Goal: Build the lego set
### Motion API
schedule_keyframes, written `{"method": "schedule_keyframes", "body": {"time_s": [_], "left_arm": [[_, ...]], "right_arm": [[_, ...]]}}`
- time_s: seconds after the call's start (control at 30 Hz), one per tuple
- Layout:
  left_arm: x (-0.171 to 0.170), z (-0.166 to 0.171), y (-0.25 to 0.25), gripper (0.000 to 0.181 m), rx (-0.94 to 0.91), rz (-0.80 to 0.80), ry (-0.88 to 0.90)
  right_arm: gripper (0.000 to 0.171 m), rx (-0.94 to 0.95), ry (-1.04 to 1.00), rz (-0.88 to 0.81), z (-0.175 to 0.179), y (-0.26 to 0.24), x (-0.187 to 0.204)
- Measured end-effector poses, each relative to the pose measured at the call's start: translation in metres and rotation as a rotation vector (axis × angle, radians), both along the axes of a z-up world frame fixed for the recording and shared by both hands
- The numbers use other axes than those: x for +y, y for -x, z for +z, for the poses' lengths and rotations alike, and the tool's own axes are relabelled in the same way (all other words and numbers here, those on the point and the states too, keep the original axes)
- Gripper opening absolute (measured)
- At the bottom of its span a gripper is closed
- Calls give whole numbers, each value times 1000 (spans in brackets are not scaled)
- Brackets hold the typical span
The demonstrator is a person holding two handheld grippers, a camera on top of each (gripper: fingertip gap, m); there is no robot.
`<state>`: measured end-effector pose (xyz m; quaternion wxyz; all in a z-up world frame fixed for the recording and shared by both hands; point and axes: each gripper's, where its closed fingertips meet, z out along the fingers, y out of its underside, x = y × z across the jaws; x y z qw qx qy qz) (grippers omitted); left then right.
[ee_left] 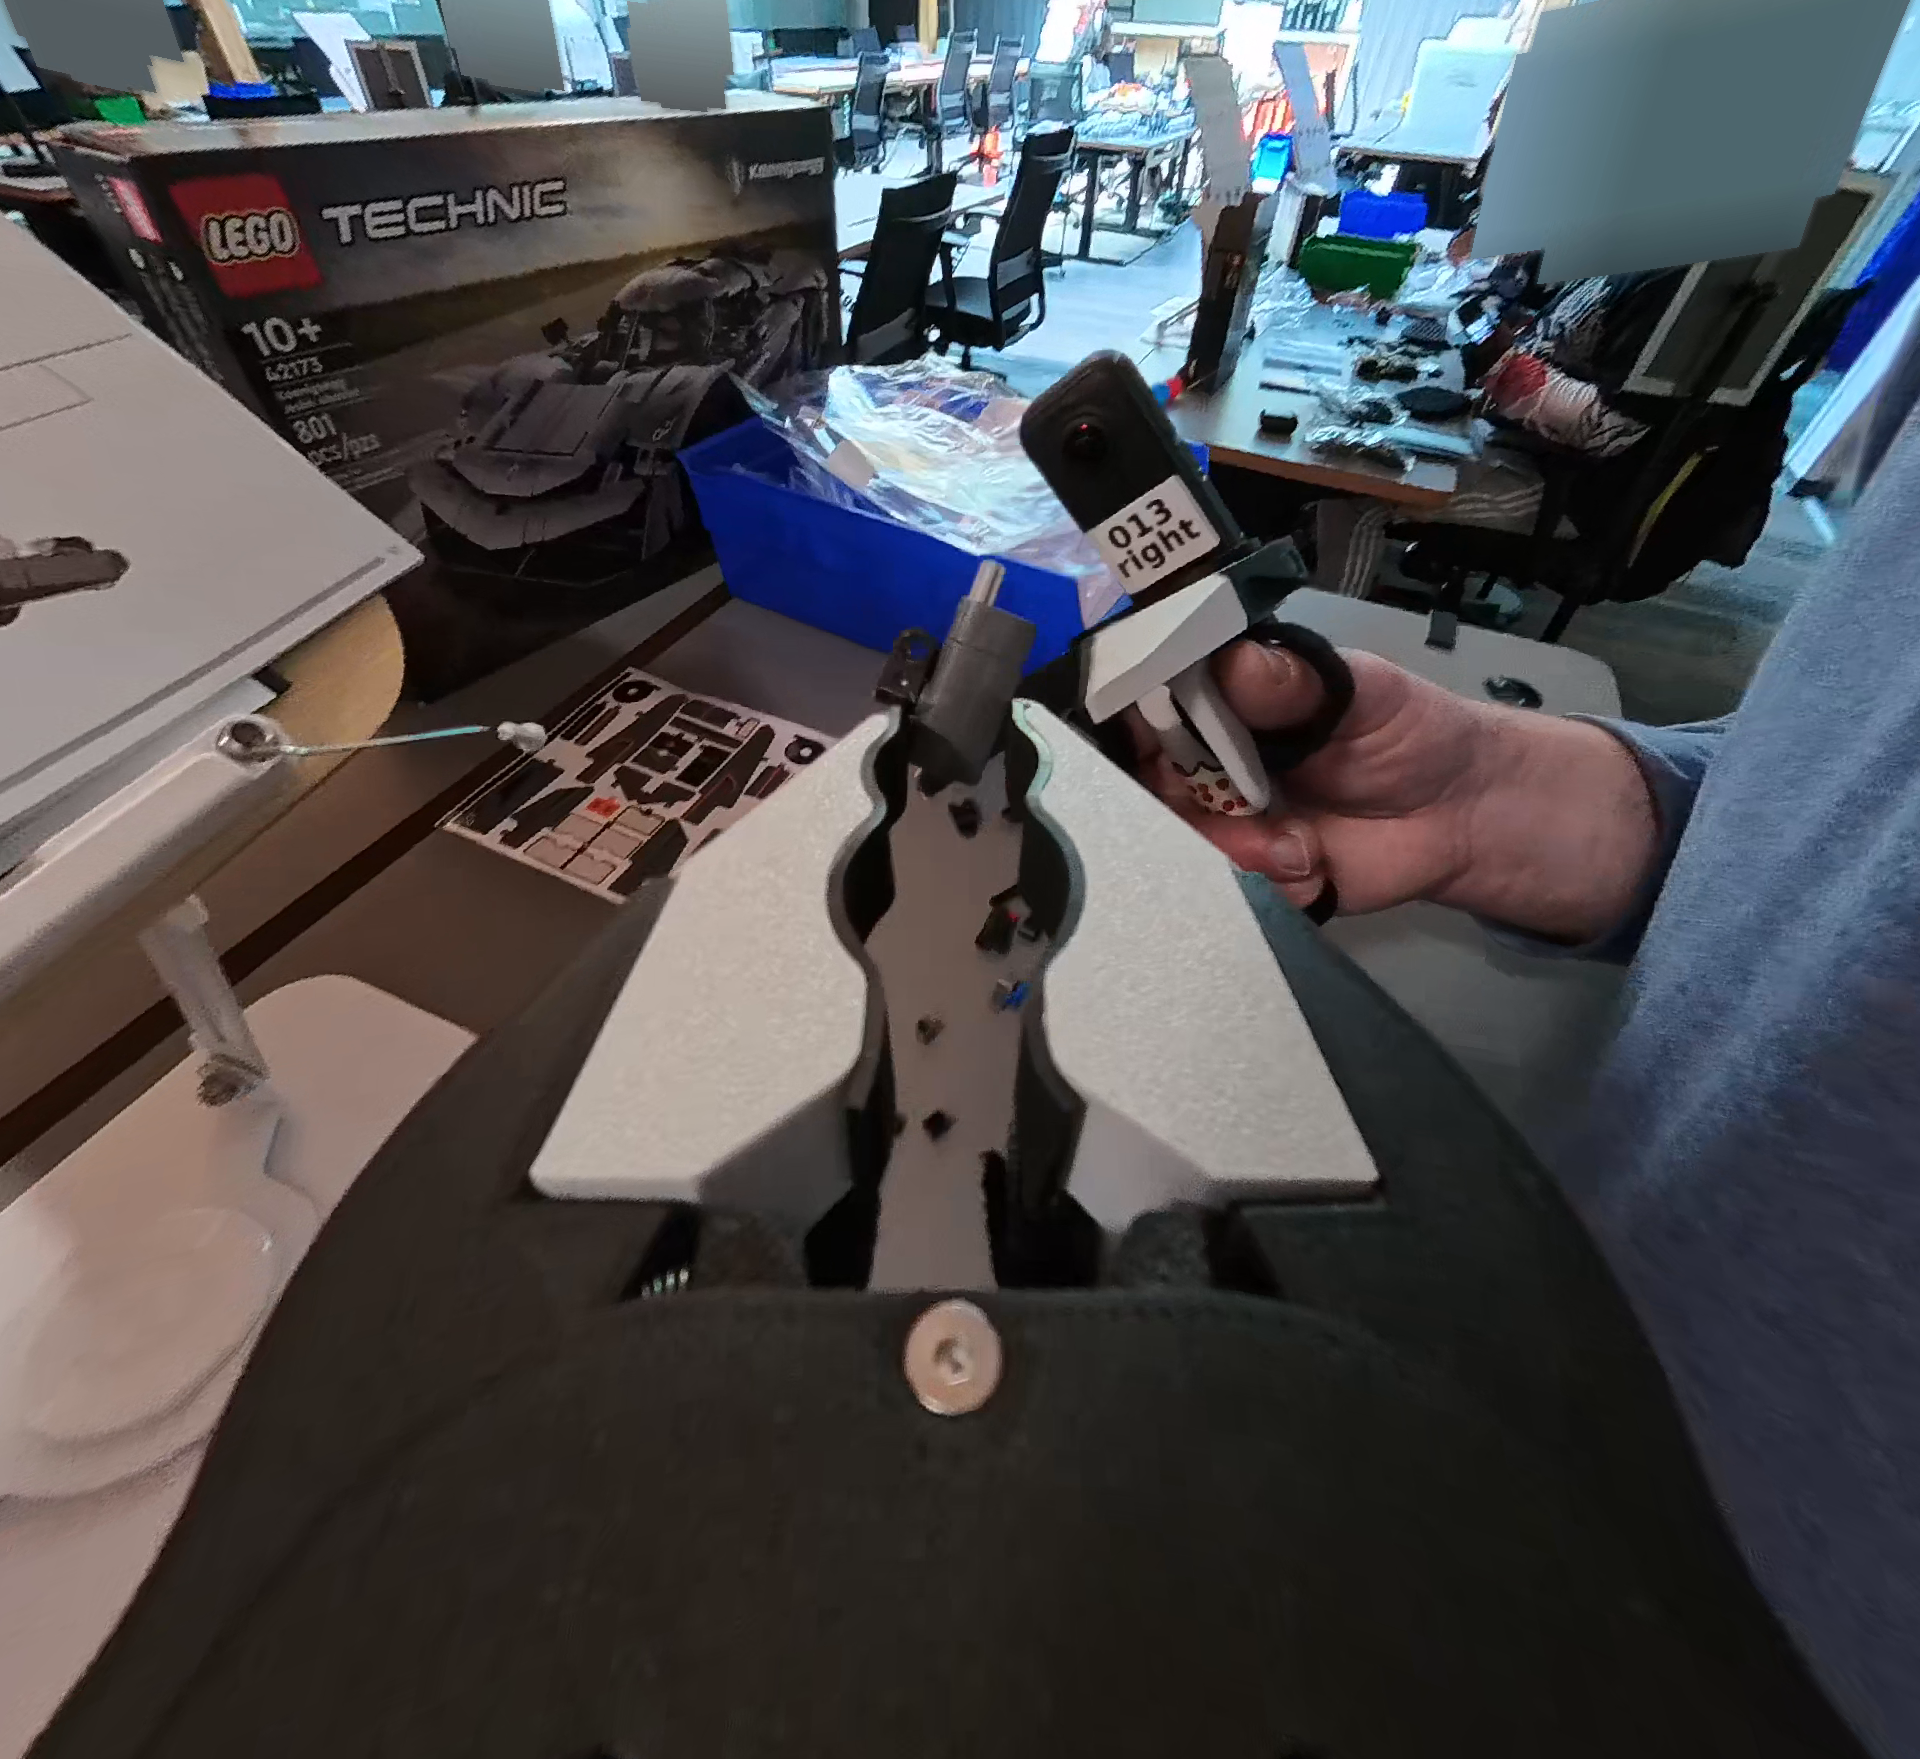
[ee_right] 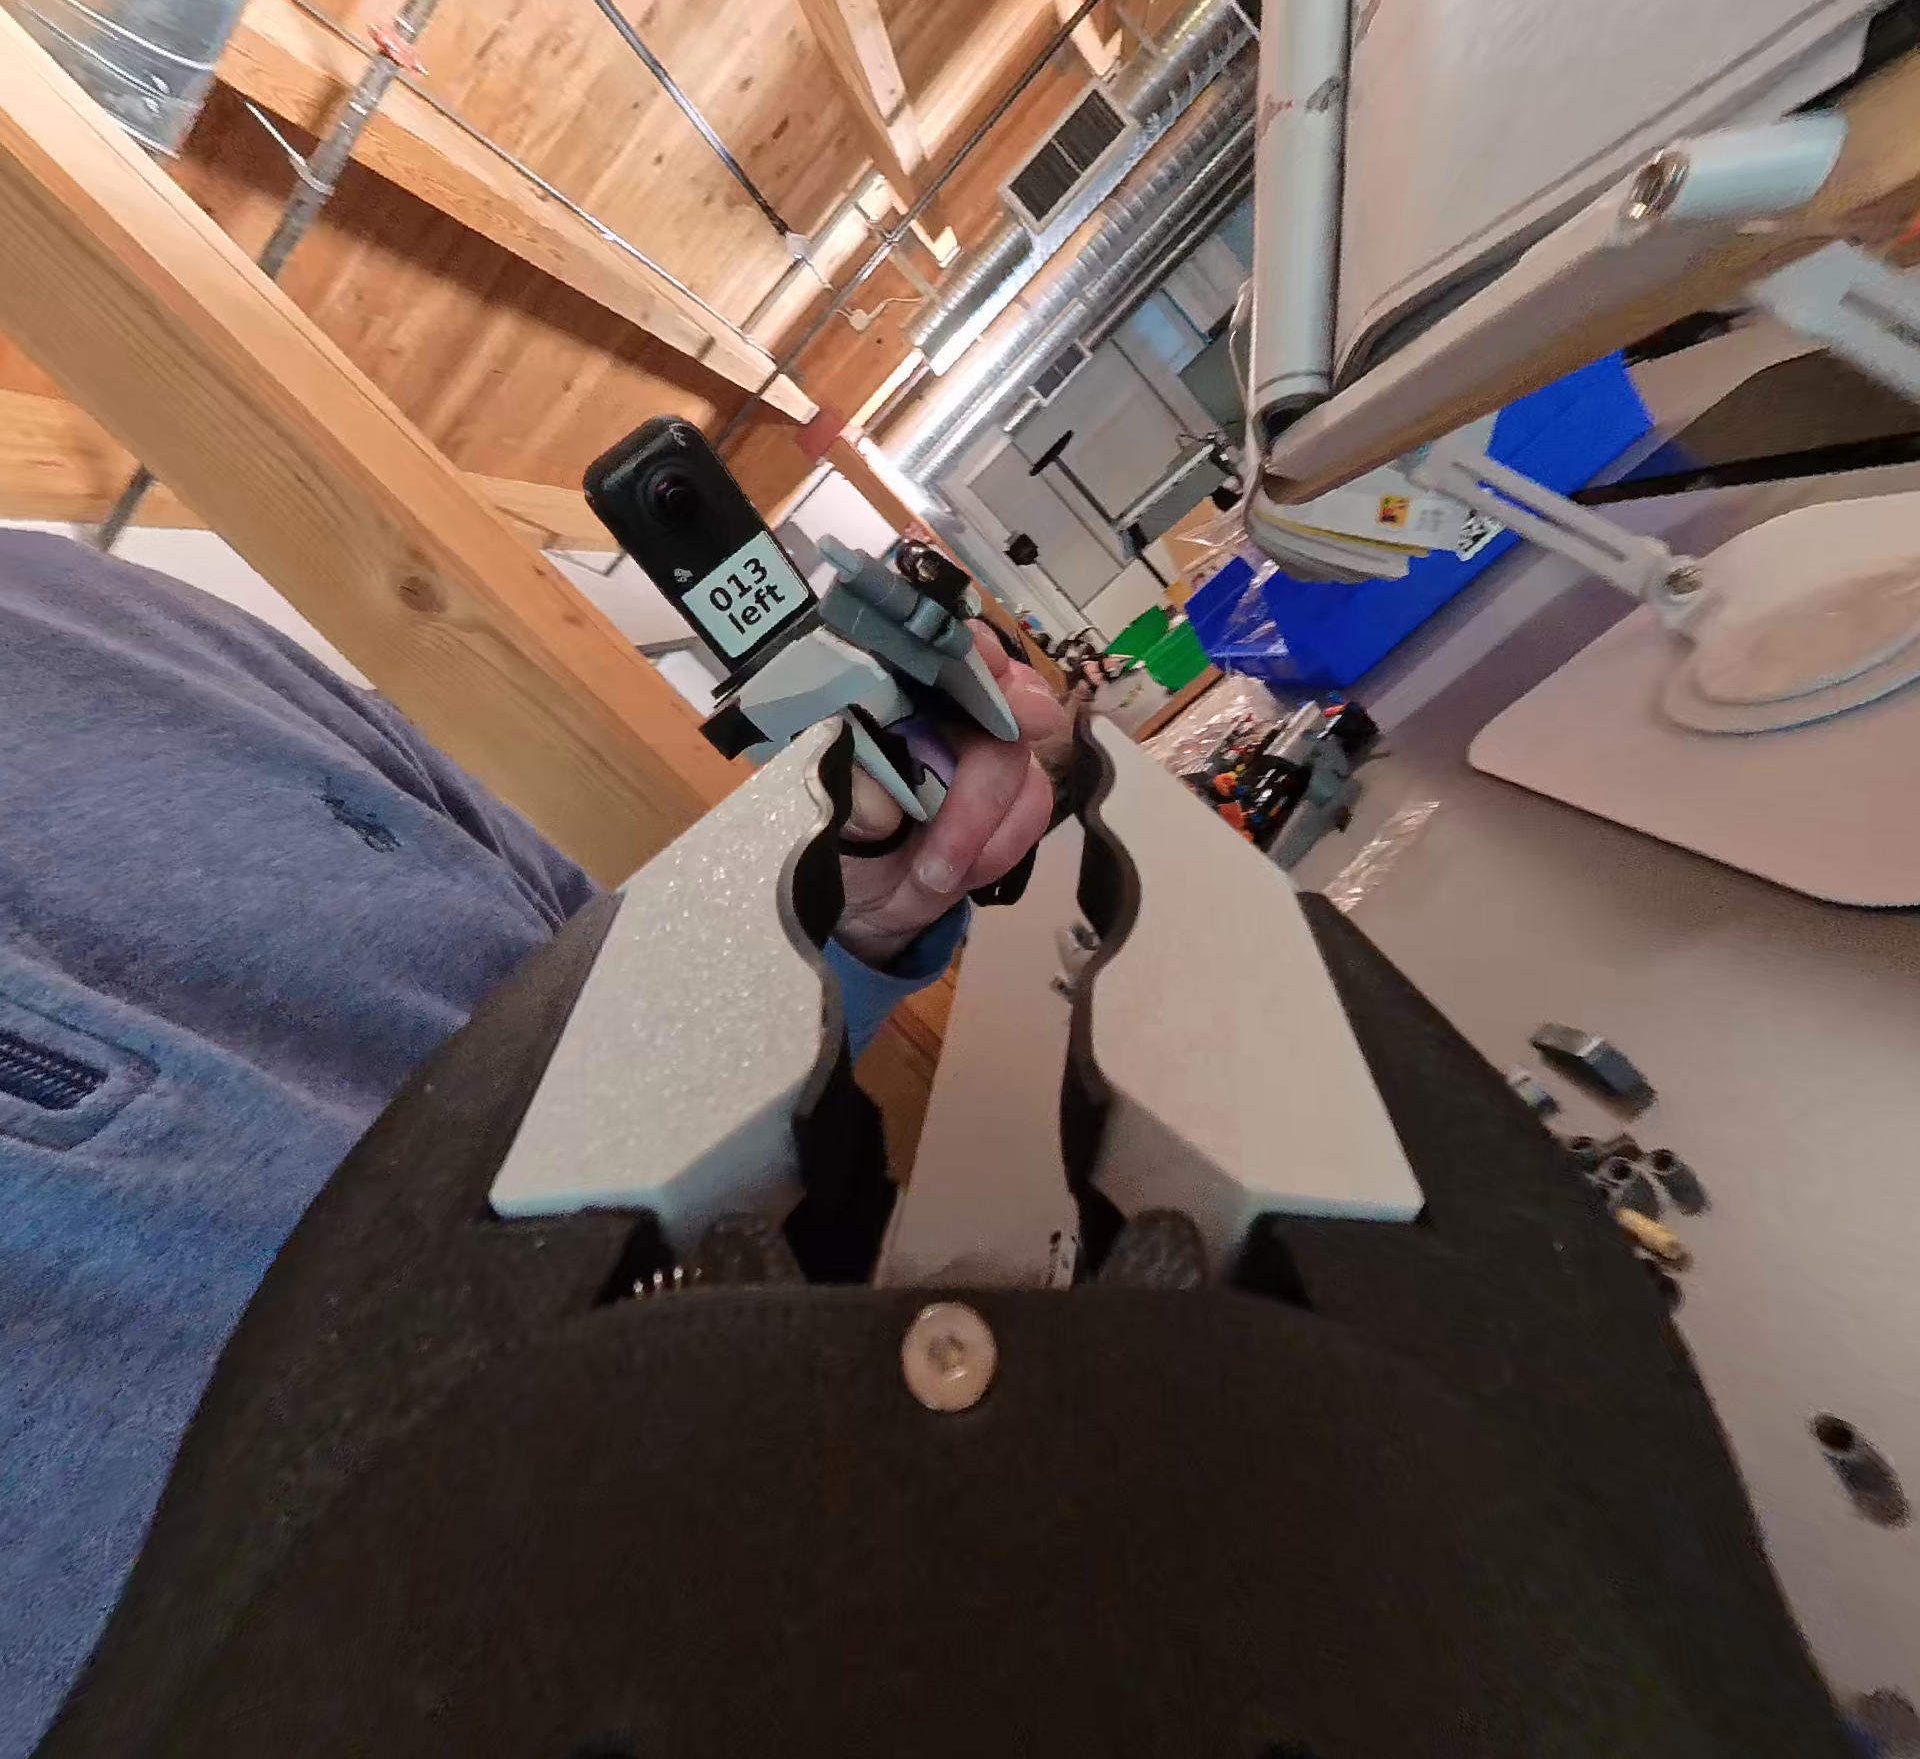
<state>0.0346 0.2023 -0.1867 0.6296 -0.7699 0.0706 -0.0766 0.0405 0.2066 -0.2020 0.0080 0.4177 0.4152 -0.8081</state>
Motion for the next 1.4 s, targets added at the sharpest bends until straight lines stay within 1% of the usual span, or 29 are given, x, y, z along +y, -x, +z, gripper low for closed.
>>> {"method": "schedule_keyframes", "body": {"time_s": [0.27,0.43,0.6,0.9,1.0,1.13,1.4], "left_arm": [[33,14,-22,16,-22,-132,-81],[42,20,-43,17,-13,-217,-99],[38,24,-58,17,-16,-298,-114],[22,34,-78,17,-39,-435,-147],[18,35,-85,17,-42,-469,-149],[16,35,-92,17,-47,-505,-152],[18,32,-105,17,-59,-532,-150]], "right_arm": [[40,-6,-110,-171,19,-30,30],[41,-10,-136,-273,28,-53,38],[41,-24,-166,-350,36,-69,32],[43,-58,-176,-455,44,-93,3],[43,-59,-184,-513,48,-104,2],[43,-80,-182,-569,44,-118,3],[43,-97,-177,-600,39,-131,4]]}}
